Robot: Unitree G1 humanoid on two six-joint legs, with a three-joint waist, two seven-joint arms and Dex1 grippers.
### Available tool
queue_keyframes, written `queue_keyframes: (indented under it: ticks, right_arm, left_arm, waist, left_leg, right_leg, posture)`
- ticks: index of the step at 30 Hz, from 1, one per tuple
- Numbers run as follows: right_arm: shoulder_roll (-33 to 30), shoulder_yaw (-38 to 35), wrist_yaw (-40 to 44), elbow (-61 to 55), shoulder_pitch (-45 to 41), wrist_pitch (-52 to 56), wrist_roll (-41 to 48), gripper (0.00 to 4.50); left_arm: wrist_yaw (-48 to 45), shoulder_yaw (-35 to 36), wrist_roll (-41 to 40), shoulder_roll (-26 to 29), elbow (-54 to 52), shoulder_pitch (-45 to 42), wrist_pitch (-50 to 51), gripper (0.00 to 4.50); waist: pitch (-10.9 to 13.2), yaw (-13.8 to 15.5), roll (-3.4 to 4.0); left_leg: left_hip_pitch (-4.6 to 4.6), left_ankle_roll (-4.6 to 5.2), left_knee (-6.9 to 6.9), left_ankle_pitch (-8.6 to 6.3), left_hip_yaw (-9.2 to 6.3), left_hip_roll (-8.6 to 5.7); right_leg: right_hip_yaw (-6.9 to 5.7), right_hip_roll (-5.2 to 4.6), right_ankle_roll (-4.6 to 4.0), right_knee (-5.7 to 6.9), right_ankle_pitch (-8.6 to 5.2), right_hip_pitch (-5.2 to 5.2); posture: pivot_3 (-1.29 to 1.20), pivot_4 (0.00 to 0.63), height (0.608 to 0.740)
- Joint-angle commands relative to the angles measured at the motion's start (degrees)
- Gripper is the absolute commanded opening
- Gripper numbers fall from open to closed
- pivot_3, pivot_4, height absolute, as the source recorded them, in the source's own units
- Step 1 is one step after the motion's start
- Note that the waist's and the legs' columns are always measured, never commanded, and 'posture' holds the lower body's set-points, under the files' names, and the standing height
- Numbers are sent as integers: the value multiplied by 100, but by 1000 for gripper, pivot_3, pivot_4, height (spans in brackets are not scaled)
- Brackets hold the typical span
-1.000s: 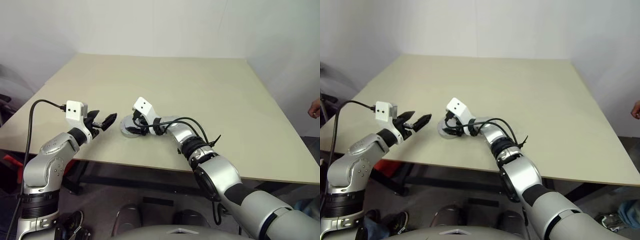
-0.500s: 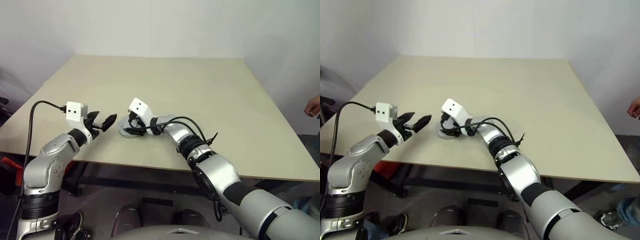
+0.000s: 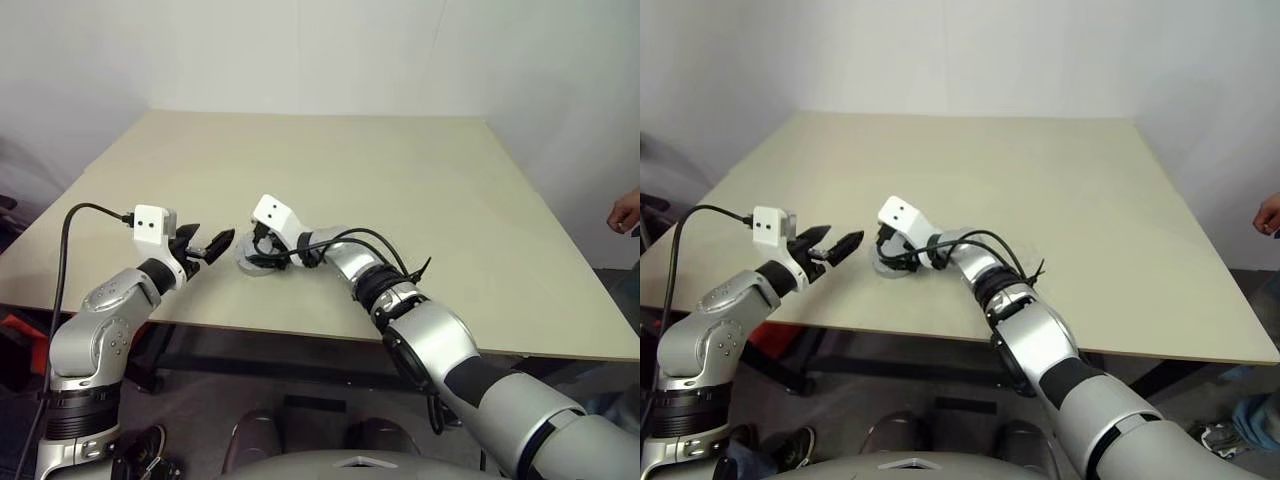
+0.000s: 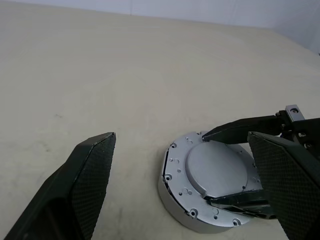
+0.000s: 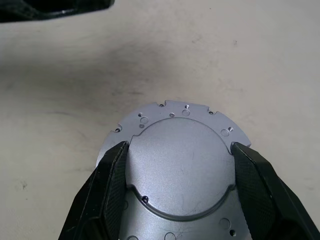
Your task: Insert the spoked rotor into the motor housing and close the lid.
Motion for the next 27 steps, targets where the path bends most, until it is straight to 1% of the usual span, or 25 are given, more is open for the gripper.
queue_keyframes:
  ticks: [1,8,17,27]
  right_arm:
    - [6,162,22,169,-72,62,-236,3133]
    - [3,168,198,67,-124,35,-211,3133]
    - [-35,47,122,87,-296,127,-146,3133]
    - [-82,-6,392,-241,-419,123,-66,3133]
  left_arm:
    - [12,3,-14,3,-217,-40,-63,4500]
    - [21,-13,-1,-19,-205,-49,-75,4500]
    - [19,-42,14,-45,-193,-41,-93,4500]
    - [7,-54,32,-49,-162,-59,-122,4500]
  waist:
    - [0,0,0]
    - [0,-9,0]
    - [1,-11,0]
    - [4,-8,-1]
  left_leg:
    - [-1,0,0,0,0,0]
    - [-12,0,-3,0,0,0]
    - [-16,-1,-13,0,1,0]
    - [-25,-1,-14,1,1,0]
  right_leg:
    - [0,0,0,0,0,-1]
    - [2,2,-1,1,0,-15]
    - [5,5,-16,2,-8,-26]
    - [5,6,-16,4,-9,-34]
  posture:
    - [0,0,740]
    - [0,0,740]
    - [0,0,740]
    - [0,0,740]
